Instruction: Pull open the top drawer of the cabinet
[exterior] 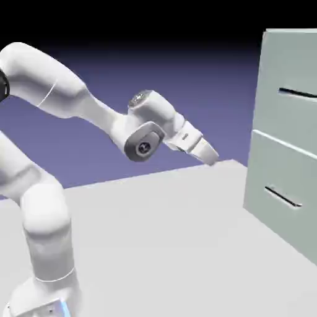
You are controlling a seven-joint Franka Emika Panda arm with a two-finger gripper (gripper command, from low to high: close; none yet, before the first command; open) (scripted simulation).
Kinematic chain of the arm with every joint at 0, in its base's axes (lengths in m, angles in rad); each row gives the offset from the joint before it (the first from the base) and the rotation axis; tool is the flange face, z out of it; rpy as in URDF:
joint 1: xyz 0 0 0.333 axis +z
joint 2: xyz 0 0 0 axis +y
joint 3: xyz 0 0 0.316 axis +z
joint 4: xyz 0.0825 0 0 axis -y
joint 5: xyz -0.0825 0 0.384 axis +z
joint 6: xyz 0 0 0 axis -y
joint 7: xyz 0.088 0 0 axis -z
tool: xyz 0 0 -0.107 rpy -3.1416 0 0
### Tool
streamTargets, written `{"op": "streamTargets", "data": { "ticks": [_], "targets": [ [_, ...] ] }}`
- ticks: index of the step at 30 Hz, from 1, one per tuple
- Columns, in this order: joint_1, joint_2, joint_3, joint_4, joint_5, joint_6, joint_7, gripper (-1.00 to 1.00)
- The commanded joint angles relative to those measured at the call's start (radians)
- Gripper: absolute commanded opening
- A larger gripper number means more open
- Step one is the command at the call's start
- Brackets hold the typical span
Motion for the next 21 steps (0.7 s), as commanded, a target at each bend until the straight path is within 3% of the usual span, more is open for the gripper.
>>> {"op": "streamTargets", "data": {
  "ticks": [1,21],
  "targets": [
    [-0.032,-0.003,0.027,0.019,0.044,-0.005,-0.004,0.00],
    [-0.672,-0.070,0.560,0.392,0.913,-0.109,-0.076,0.00]
  ]
}}
